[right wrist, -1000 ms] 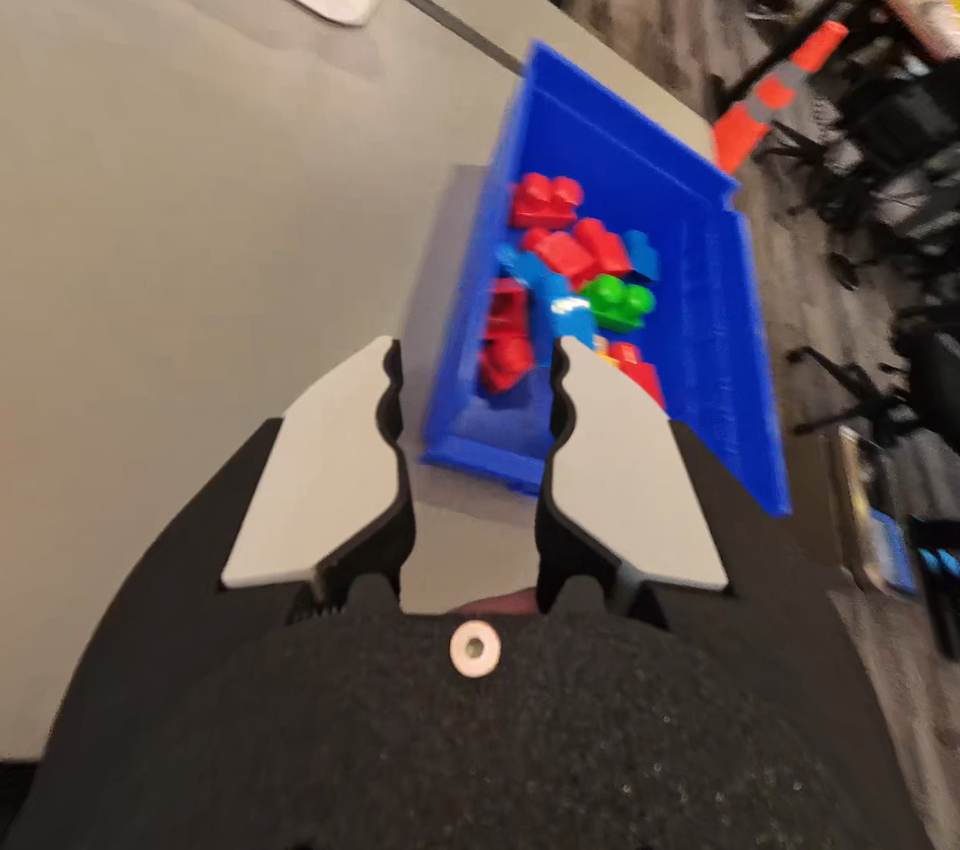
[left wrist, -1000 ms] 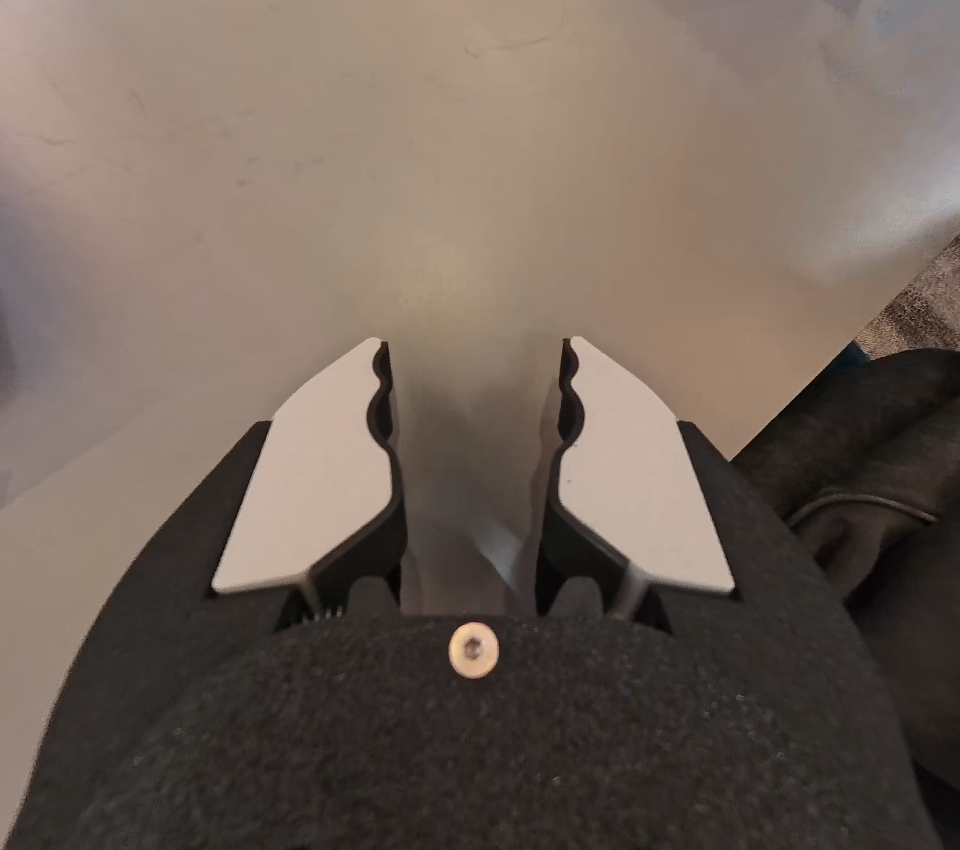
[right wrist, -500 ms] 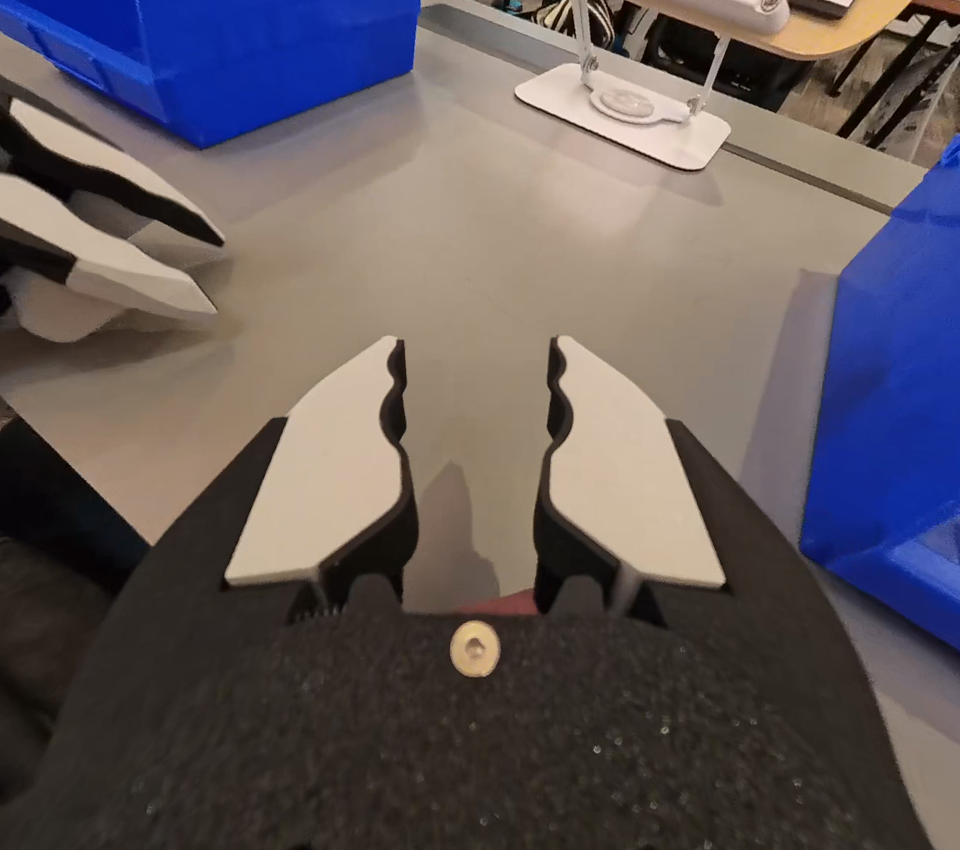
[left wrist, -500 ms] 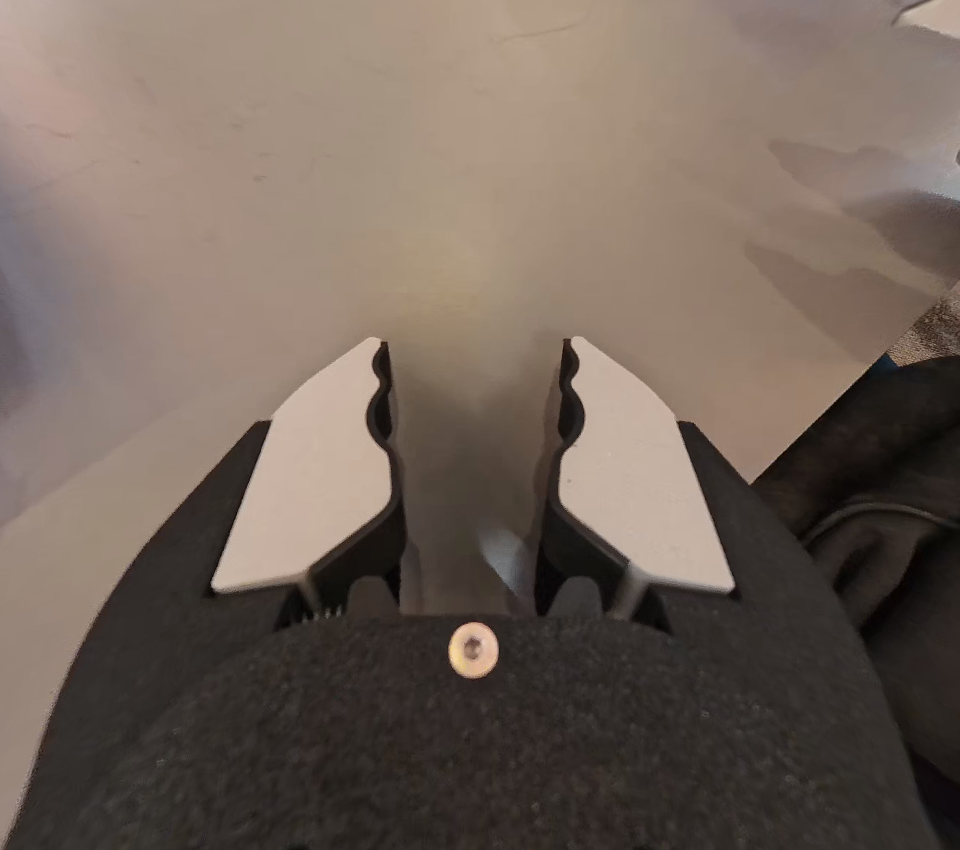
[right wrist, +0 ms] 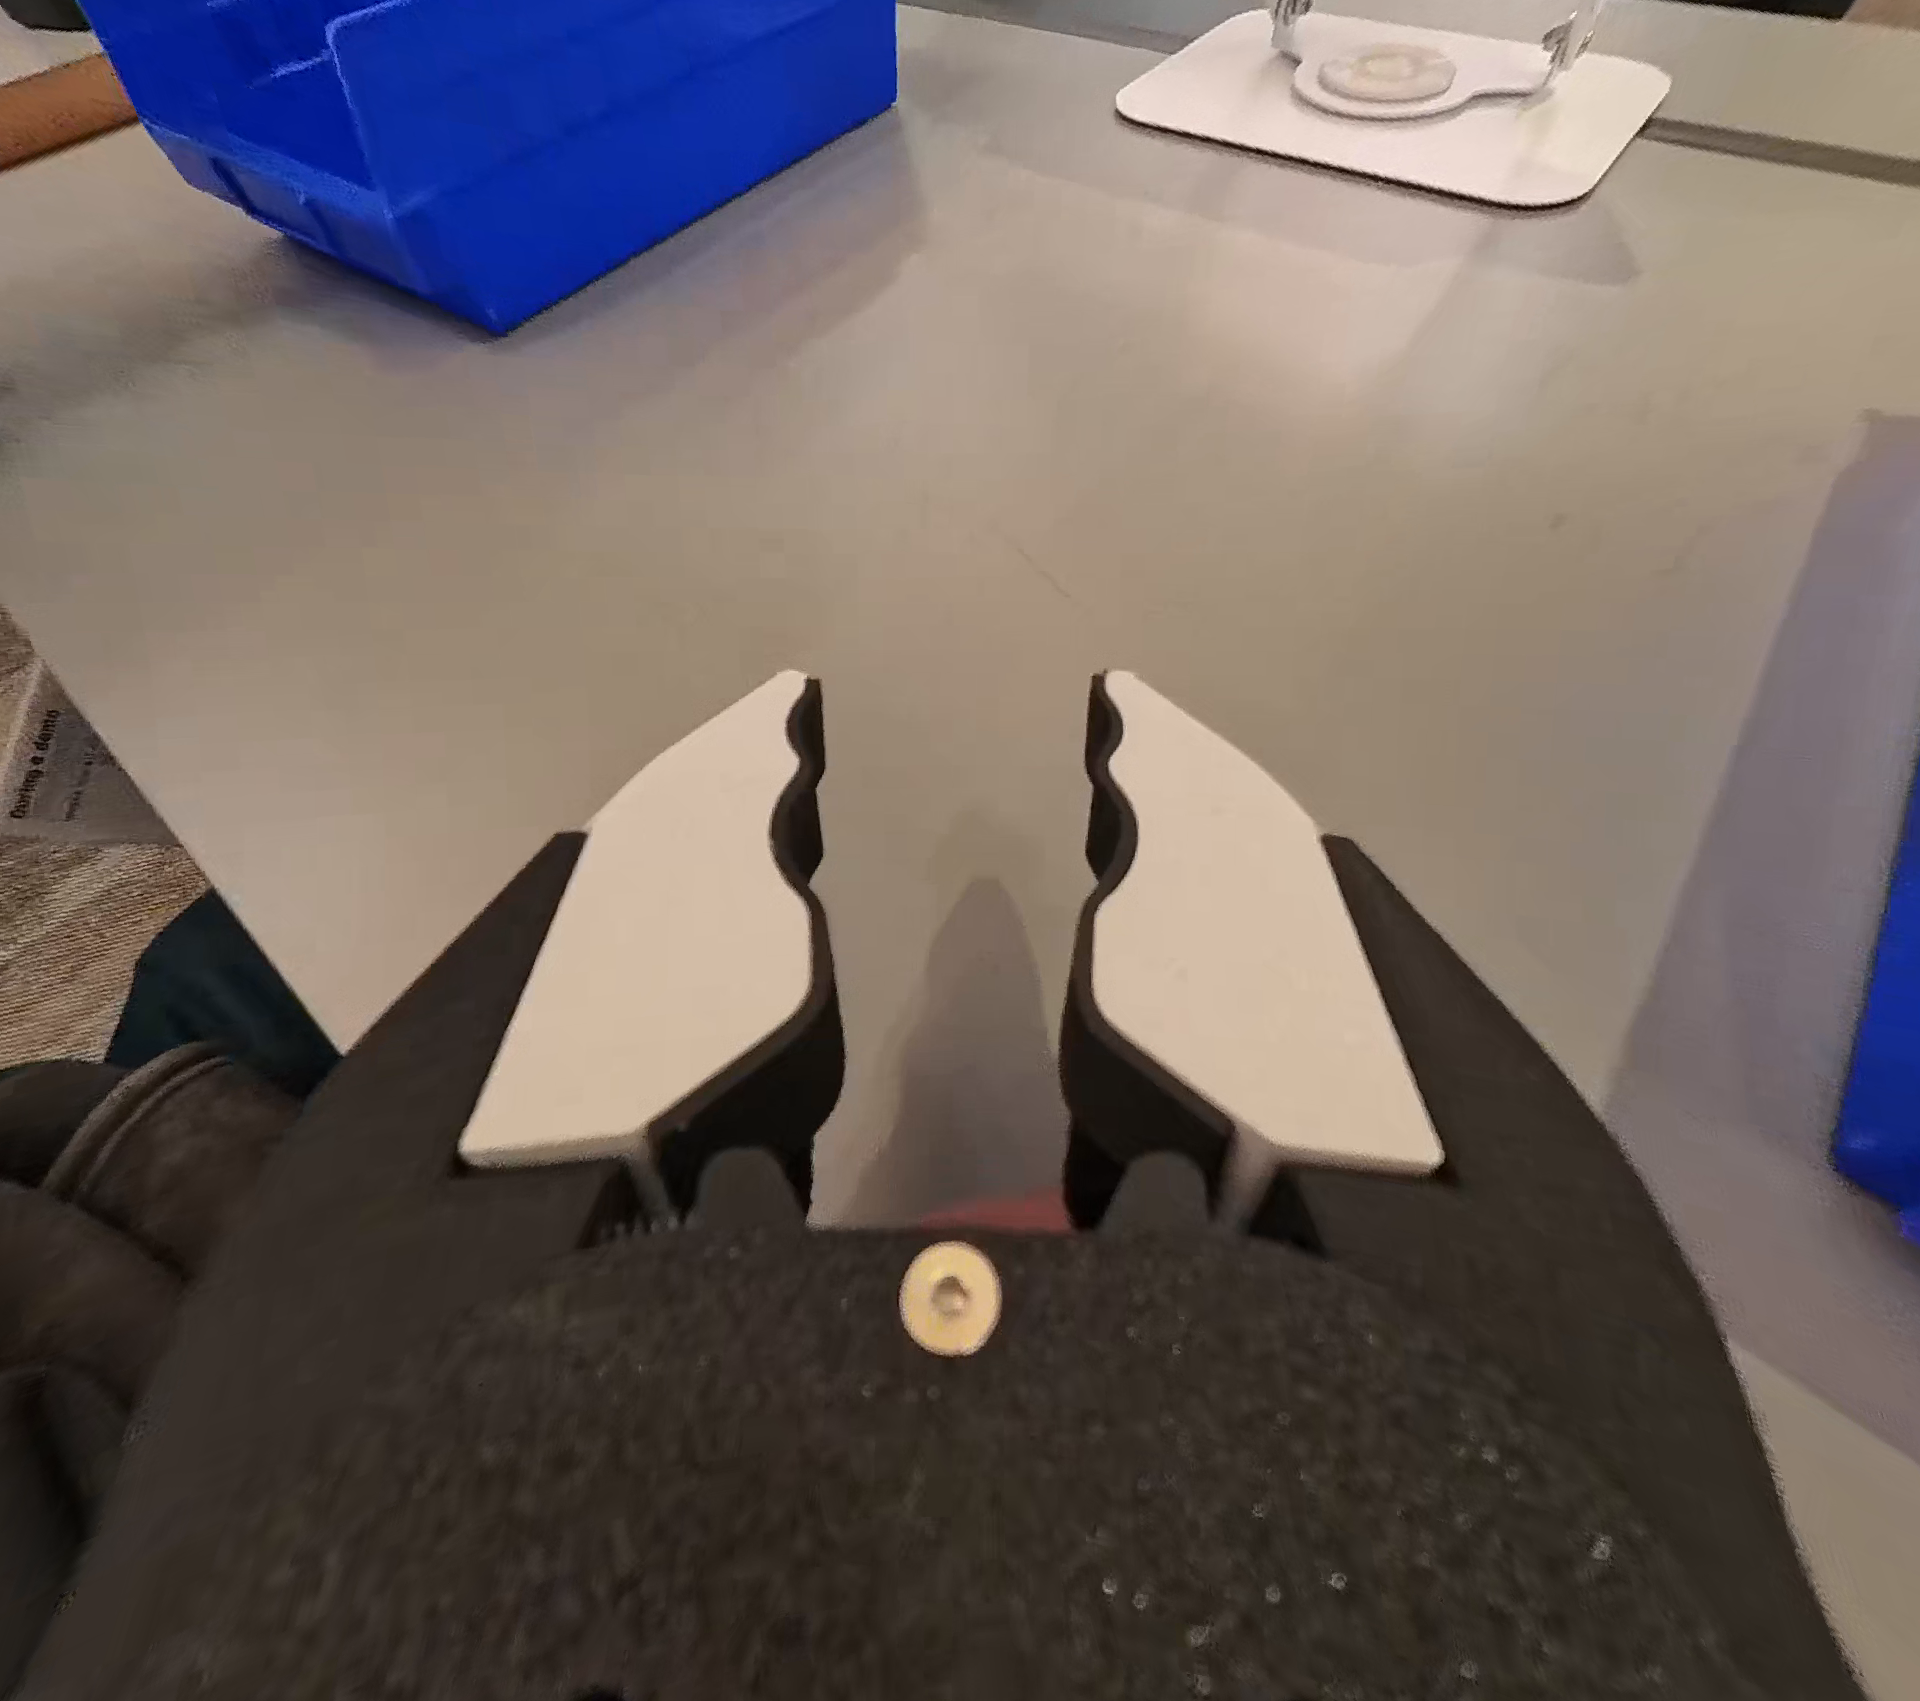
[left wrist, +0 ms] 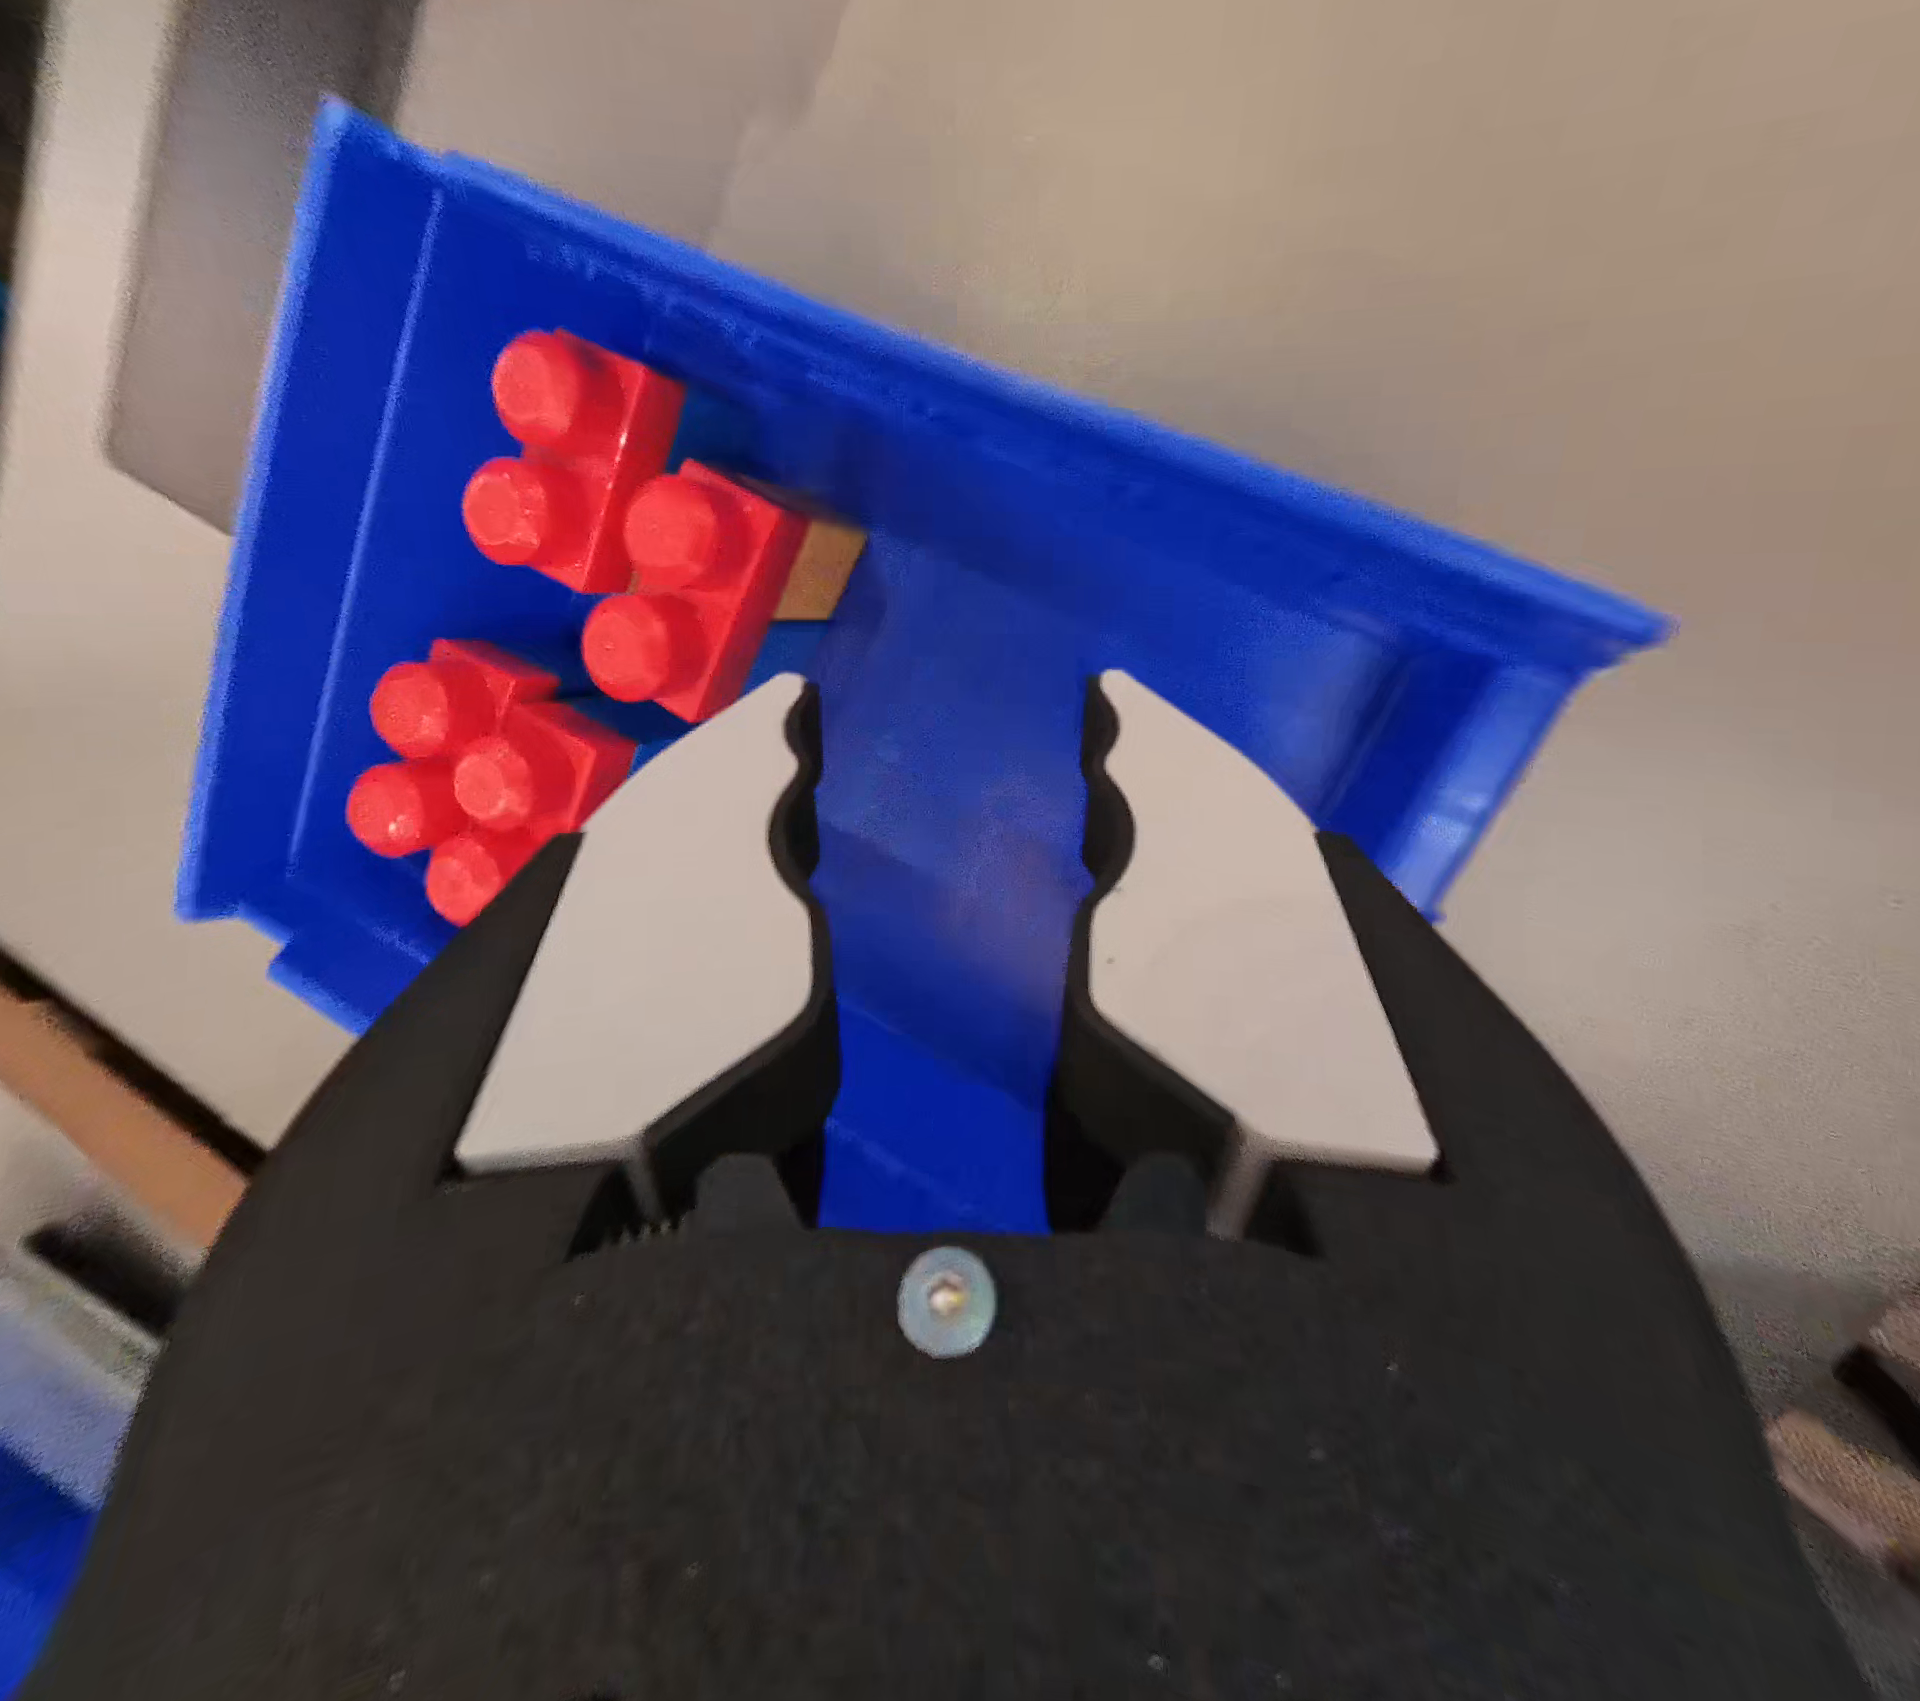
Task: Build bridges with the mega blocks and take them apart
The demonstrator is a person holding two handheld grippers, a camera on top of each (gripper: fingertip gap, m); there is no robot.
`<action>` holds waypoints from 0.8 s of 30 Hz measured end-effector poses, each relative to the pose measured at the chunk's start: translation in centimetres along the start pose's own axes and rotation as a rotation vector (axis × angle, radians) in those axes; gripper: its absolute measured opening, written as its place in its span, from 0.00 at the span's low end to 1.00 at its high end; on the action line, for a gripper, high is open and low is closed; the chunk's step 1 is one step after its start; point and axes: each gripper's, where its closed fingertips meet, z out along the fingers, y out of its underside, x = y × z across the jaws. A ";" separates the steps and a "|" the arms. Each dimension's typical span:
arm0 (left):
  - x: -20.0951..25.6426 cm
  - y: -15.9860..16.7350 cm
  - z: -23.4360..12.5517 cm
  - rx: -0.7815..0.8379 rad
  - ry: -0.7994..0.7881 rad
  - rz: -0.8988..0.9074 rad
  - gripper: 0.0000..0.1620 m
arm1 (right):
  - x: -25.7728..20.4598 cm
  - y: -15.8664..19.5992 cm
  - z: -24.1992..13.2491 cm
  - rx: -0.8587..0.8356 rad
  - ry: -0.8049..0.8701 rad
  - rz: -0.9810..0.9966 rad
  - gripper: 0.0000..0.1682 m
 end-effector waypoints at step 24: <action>-5.9 1.9 4.3 -0.274 0.196 0.034 0.22 | 0.3 0.4 0.5 -0.039 -0.090 0.118 0.27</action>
